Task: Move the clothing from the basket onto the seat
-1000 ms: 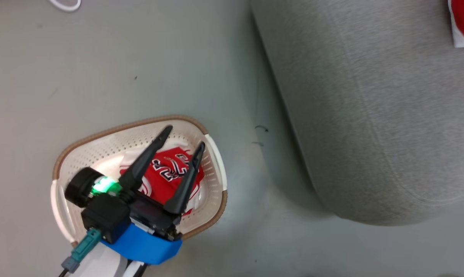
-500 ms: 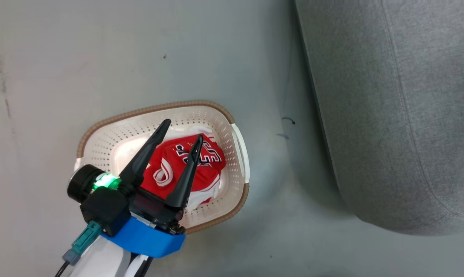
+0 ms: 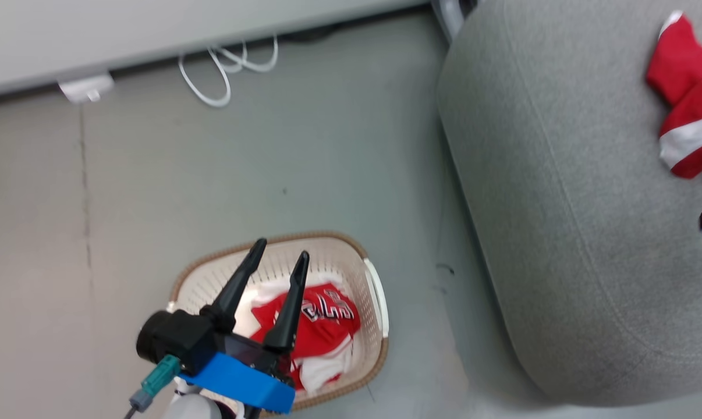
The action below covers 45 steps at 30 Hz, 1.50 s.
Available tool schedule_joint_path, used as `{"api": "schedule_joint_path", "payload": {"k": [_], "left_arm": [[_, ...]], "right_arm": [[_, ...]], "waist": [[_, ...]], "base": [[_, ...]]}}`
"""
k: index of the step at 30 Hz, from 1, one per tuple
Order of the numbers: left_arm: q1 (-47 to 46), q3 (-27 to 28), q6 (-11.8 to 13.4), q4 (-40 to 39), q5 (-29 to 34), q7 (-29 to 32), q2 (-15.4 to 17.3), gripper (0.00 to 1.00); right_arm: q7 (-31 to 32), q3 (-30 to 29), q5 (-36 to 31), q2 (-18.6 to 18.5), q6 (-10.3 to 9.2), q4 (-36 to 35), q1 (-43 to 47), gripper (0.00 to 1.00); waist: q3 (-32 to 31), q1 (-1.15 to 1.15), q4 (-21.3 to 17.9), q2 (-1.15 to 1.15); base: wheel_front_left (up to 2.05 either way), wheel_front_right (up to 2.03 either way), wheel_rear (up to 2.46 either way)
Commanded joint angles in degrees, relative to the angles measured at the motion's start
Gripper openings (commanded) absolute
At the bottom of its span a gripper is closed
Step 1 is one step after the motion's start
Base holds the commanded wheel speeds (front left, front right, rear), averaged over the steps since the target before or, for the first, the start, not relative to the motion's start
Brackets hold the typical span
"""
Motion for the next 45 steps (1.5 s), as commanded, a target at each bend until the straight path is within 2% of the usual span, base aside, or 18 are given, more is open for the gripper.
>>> {"api": "schedule_joint_path", "payload": {"k": [1, 5, 9, 18, 25, 33, 45], "left_arm": [[0.6, 0.1, -0.1, 0.4, -0.2, -0.1, -0.4, 1.00], [3.0, 0.1, -0.1, 2.5, -0.8, -0.2, -2.0, 1.00], [5.5, 1.6, -0.1, 3.6, -1.0, -0.2, -2.6, 1.00], [11.6, 8.1, -0.1, 4.9, 0.6, -0.2, -2.8, 1.00], [13.5, 14.2, -0.1, 6.0, 2.0, -0.2, -3.8, 1.00], [13.1, 17.9, -0.1, 8.9, 3.0, -0.2, -3.9, 1.00], [12.7, 20.1, -0.1, 11.0, 3.6, -0.2, -2.9, 1.00]], "right_arm": [[-0.5, 0.4, 0.2, 0.0, 0.01, -0.3, 1.8, 1.00], [-3.0, 2.9, 2.3, 1.1, 0.01, -2.9, 8.7, 1.00], [-4.3, 6.6, 5.9, 2.6, 0.01, -8.9, 16.9, 1.00], [-1.4, 13.2, 10.3, 8.6, 0.01, -34.1, 35.2, 1.00], [1.1, 18.7, 14.0, 11.0, 0.01, -46.9, 42.8, 1.00], [1.7, 23.0, 17.0, 12.4, 0.02, -50.6, 48.7, 1.00], [-0.2, 28.3, 20.6, 12.6, 0.02, -47.8, 51.9, 1.00]], "waist": [[-5.6, 0.01, 1.3, 0.00], [-10.8, 0.01, 3.4, 0.00], [-15.1, 0.01, 5.5, 0.00], [-20.8, 0.01, 7.3, 0.00], [-22.7, 0.01, 8.7, 0.00], [-24.0, 0.01, 11.0, 0.00], [-25.4, 0.01, 12.4, 0.00]], "base": [[0.00, 0.00, 0.00], [0.00, 0.00, 0.00], [0.00, 0.00, 0.00], [0.00, 0.00, 0.00], [0.00, 0.00, 0.00], [0.00, 0.00, 0.00], [0.00, 0.00, 0.00]]}}
